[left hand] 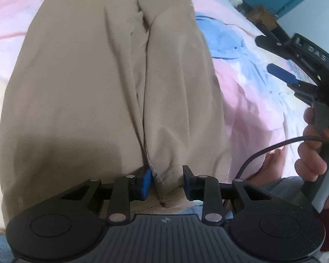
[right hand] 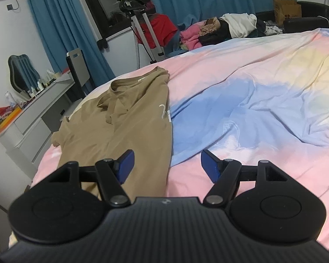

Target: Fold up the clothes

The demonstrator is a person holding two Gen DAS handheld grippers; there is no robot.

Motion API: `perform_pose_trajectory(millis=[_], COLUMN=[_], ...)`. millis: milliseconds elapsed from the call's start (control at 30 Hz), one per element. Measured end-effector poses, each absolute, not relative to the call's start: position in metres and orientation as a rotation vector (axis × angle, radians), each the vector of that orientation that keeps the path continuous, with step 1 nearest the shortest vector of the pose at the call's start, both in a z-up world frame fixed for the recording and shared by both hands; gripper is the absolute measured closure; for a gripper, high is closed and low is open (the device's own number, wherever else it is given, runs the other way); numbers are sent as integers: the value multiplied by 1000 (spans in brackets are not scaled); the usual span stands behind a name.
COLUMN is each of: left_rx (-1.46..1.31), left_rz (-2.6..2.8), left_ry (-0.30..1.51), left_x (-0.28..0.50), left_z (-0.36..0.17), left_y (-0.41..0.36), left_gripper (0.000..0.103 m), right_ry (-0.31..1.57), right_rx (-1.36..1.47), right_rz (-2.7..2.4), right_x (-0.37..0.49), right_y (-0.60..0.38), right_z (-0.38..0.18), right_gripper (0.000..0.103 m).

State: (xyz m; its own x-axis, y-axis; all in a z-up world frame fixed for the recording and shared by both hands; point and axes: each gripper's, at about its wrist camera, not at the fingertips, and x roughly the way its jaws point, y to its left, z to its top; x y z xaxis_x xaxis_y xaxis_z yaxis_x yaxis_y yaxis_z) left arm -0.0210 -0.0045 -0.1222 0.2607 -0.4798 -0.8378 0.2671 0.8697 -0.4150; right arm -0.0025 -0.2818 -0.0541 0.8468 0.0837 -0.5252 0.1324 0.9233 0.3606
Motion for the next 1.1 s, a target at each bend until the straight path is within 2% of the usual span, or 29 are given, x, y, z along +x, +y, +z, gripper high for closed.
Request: perform_pose_trajectory(millis=[67, 133, 267, 333, 500, 567, 600, 633, 800, 1100], left_rx=[-171, -134, -81, -72, 26, 22, 16, 14, 7, -28], left_rz=[-519, -512, -470, -429, -372, -388, -392, -391, -338, -251], left_ry=[1176, 1124, 979, 903, 748, 699, 677, 653, 588, 540], left_x=[-20, -21, -20, -16, -7, -6, -5, -6, -7, -14], left_z=[-115, -104, -73, -57, -16, -5, -2, 0, 1, 8], left_y=[-10, -13, -16, -15, -15, -15, -15, -12, 1, 71], left_gripper=[64, 49, 37, 28, 19, 12, 4, 0, 0, 0], right_ry=[558, 545, 498, 468, 416, 406, 401, 396, 391, 486], right_rx=[397, 396, 394, 392, 379, 375, 373, 371, 355, 270], right_rz=[-24, -17, 11, 22, 53, 61, 65, 70, 106, 124], right_x=[-3, -4, -9, -12, -17, -17, -17, -18, -18, 6], right_y=[-281, -281, -278, -277, -272, -270, -269, -268, -260, -225], right_z=[-53, -51, -44, -39, -32, -31, -31, -31, -33, -45], right_gripper=[33, 33, 33, 33, 33, 33, 33, 33, 33, 33])
